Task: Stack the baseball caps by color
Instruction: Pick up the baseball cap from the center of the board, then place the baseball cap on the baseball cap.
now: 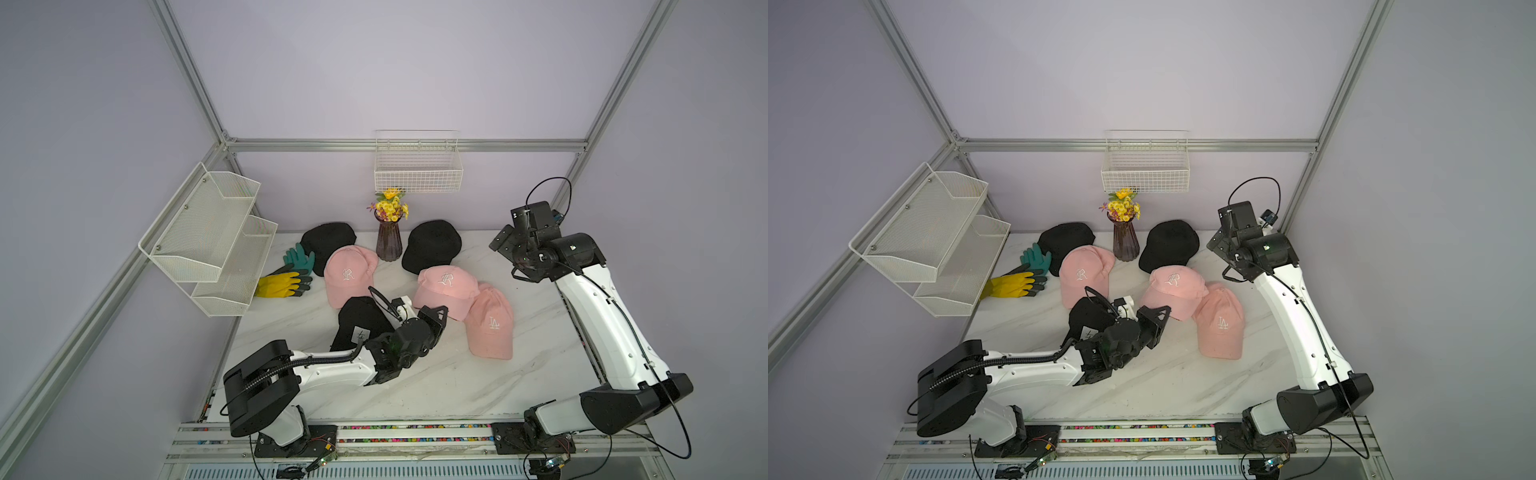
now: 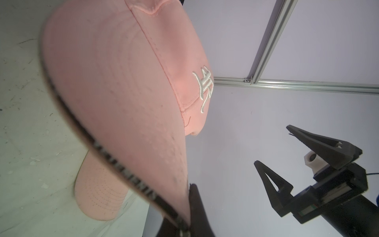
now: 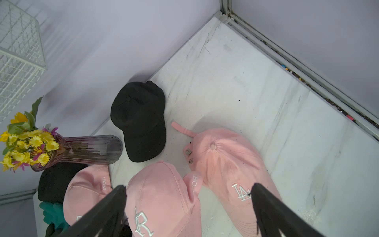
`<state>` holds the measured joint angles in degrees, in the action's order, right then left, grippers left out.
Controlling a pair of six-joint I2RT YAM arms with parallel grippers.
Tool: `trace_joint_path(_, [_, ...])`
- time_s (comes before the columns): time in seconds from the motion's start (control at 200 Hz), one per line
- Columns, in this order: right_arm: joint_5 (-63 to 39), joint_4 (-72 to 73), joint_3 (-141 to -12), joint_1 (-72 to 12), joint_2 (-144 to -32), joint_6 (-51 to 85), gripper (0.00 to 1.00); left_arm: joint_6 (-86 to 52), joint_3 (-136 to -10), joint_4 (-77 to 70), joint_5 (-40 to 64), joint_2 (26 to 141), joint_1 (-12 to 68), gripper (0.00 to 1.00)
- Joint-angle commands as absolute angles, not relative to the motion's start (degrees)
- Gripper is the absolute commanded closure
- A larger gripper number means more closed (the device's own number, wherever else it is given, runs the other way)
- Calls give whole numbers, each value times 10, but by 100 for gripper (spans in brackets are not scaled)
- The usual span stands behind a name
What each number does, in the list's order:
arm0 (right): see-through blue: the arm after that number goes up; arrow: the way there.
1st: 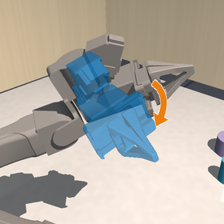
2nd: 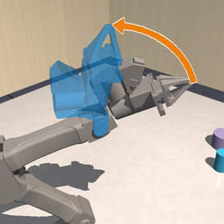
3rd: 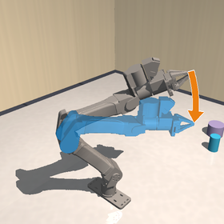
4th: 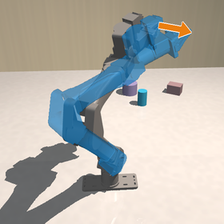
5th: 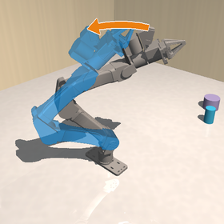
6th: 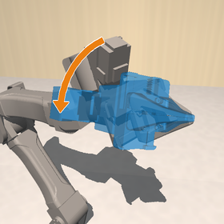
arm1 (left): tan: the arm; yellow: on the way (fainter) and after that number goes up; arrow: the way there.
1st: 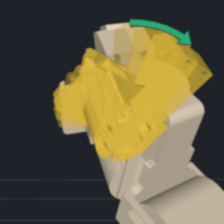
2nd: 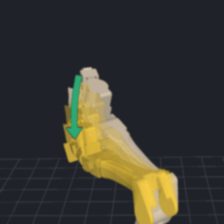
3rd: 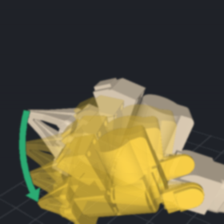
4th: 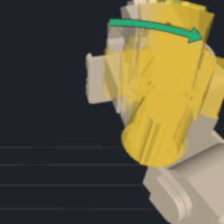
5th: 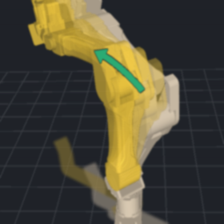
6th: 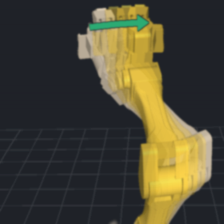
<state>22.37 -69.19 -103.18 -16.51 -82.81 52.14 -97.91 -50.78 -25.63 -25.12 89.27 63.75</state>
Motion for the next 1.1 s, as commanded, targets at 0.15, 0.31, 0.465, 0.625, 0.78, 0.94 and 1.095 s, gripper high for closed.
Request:
trace_joint_path(0.15, [307,-791,-1085,-163,-789,581,3,-937,-638,-208,-320,948,678,100])
trace_joint_path(0.31, [312,-801,-1095,-163,-746,595,3,-935,-712,-211,-335,1023,686,100])
trace_joint_path(0.465, [324,-836,-1124,-163,-743,602,3,-927,-772,-214,-355,1084,688,100])
trace_joint_path(0.625, [340,-859,-1141,-163,-741,592,3,-912,-828,-200,-371,1127,688,100])
trace_joint_path(0.78, [343,-859,-1145,-163,-736,578,3,-872,-869,-197,-381,1134,687,100])
trace_joint_path(0.94, [361,-859,-1154,-163,-734,568,3,-852,-914,-189,-393,1153,684,100])
trace_joint_path(1.095, [392,-858,-1169,-163,-733,544,3,-855,-960,-175,-370,1197,675,100])
